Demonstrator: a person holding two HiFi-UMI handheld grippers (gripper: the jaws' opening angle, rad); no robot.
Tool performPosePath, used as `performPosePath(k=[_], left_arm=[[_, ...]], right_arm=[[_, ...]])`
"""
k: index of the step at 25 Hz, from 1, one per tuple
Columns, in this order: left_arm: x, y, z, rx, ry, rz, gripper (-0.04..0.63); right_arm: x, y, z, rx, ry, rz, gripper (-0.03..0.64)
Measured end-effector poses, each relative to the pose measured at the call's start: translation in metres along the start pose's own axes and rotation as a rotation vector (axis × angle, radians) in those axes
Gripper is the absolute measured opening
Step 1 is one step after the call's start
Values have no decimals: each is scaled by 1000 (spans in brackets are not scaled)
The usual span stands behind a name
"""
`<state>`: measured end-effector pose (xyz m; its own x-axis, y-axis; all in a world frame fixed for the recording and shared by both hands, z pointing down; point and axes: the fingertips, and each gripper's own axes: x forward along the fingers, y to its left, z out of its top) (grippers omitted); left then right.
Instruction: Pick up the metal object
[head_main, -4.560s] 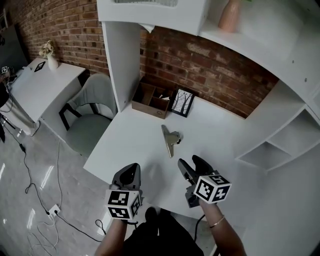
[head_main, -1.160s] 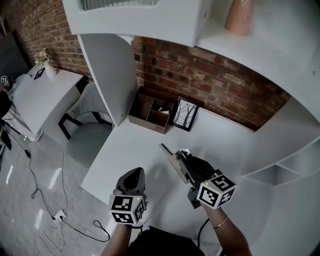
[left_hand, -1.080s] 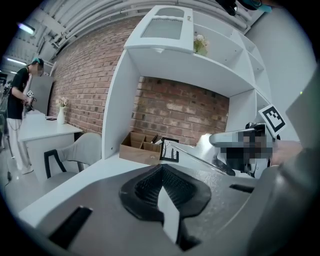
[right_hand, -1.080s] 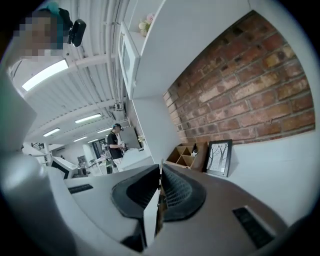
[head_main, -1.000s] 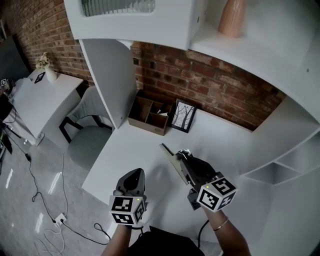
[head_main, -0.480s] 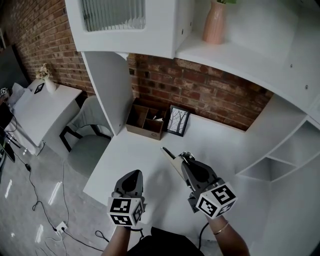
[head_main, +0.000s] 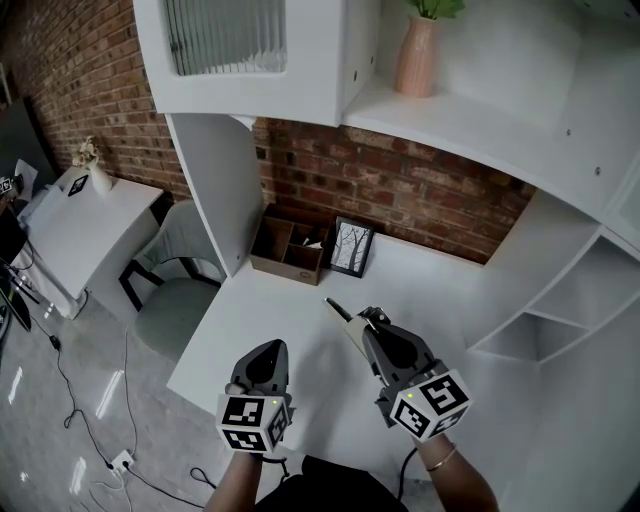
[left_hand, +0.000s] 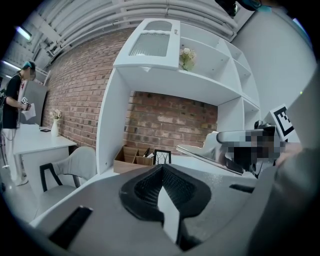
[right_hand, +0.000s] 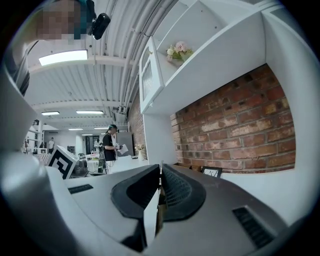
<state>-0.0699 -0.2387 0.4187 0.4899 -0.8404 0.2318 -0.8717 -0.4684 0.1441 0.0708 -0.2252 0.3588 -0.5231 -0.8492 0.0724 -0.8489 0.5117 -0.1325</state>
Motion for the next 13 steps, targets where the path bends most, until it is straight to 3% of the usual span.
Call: performPosePath(k=[13], left_arm=[[0, -5, 11, 24, -27, 0, 8]], right_arm=[[-7, -2, 4, -5, -11, -7, 20]])
